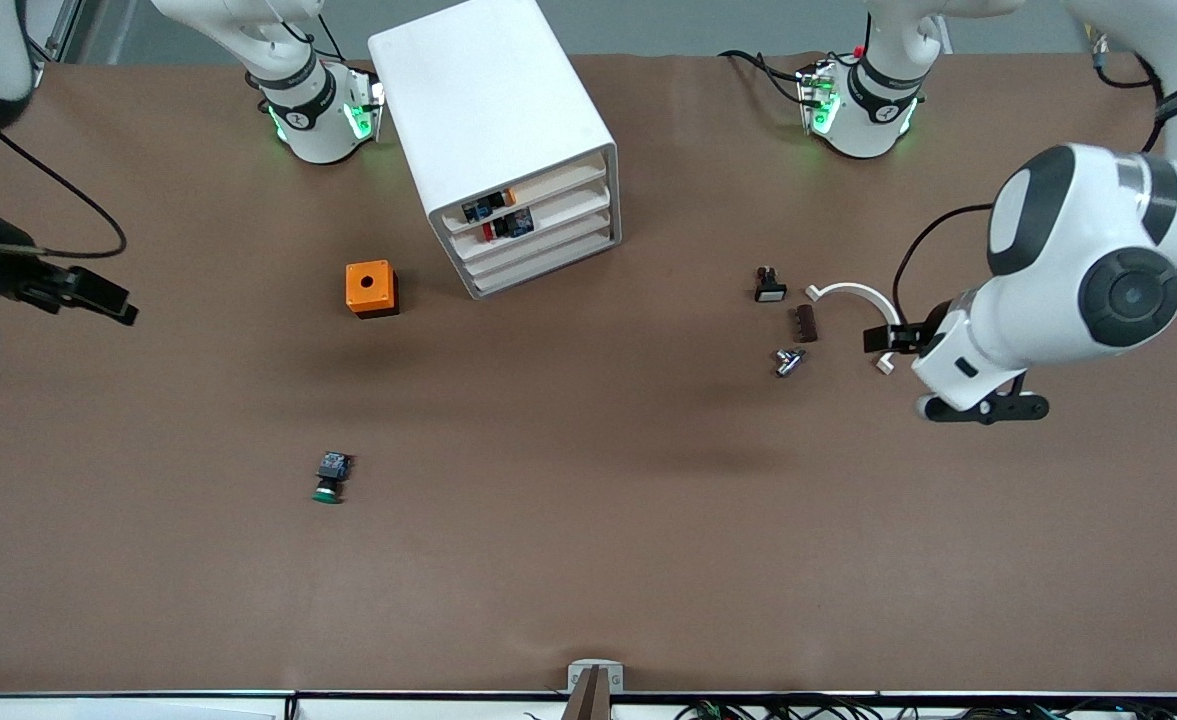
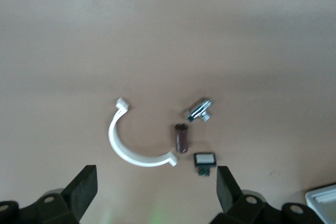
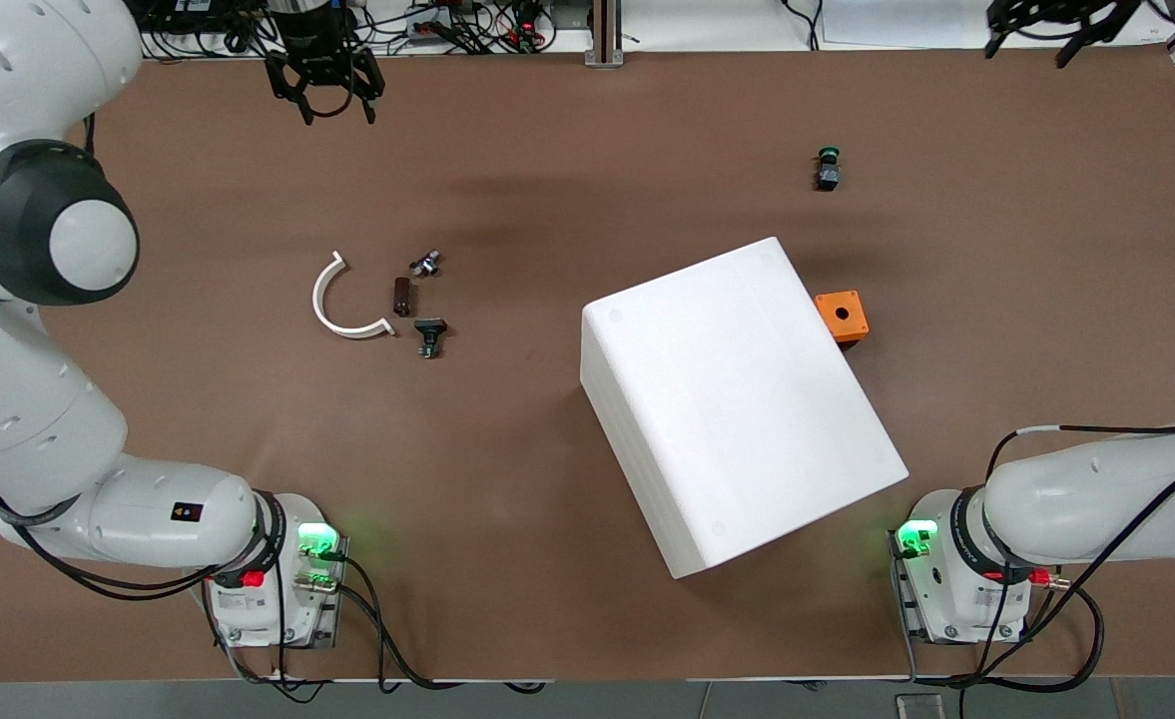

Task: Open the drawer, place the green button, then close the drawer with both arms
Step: 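Reach the right gripper to the green button while the left gripper approaches the cabinet, then grasp the green button with the right gripper while the left gripper grips the drawer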

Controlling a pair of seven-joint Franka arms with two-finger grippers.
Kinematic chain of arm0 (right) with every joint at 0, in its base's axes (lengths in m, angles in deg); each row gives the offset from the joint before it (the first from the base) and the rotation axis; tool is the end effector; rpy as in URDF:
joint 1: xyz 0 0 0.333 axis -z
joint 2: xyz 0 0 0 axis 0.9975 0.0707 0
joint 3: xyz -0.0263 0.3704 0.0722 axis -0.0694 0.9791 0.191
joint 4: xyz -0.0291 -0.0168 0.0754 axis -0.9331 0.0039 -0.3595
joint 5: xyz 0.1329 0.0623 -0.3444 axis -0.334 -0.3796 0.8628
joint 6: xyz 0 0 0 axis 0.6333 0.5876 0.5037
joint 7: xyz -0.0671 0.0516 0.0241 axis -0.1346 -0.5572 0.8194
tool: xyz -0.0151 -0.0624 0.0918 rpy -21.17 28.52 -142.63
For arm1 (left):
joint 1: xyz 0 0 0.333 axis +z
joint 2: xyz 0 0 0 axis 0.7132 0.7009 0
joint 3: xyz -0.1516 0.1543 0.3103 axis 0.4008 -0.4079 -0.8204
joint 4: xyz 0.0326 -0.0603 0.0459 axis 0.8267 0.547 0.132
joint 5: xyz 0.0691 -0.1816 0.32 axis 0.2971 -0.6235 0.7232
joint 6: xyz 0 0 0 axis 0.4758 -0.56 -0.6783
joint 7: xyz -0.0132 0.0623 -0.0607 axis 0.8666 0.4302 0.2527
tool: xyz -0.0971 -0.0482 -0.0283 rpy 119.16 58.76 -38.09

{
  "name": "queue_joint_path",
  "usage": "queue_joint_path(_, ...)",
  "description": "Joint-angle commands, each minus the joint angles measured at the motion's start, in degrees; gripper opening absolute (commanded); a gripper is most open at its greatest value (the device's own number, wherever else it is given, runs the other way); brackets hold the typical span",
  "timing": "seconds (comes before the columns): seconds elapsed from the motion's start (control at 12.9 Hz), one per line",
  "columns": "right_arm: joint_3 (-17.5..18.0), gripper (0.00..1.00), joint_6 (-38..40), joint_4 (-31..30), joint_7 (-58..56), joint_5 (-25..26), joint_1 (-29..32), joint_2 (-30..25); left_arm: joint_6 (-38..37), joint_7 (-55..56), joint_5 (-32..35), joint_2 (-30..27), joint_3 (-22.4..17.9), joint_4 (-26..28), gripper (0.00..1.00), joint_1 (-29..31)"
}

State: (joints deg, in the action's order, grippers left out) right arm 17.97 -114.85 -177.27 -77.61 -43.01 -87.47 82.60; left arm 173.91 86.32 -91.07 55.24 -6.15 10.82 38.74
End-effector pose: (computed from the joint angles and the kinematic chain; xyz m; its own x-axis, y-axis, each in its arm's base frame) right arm 0.5641 -0.0129 0.5985 0.9843 -0.1707 -0.0443 -0.1727 -0.9838 -0.0481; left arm 0.6212 -0.1443 0.4924 0.9660 0.0050 -0.2584 0.0057 -1.0000 0.0016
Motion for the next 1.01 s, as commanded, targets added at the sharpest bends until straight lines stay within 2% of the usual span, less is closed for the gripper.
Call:
queue_joint_path(0.0,-0.18,1.0,-4.04,0.48,4.36,-2.72,-3.29,5.51,0.76,0.5,-3.52,4.4,0.1,-2.33,1.0,-1.23)
queue_joint_path(0.23,-0.18,1.0,-12.9,0.48,6.85,-2.81,-6.72,12.97,2.95,5.31,-5.11,9.15,0.19,-4.61,1.0,-3.78)
queue_joint_path(0.62,-0.18,1.0,-26.28,0.48,6.76,-2.81,-8.84,24.05,5.32,25.33,-6.17,16.71,0.19,-8.13,1.0,-10.37)
queue_joint_path(0.93,-0.09,1.0,-32.26,0.3,6.94,-3.6,-9.28,29.86,9.8,46.07,-14.15,21.29,0.19,-8.13,1.0,-15.55)
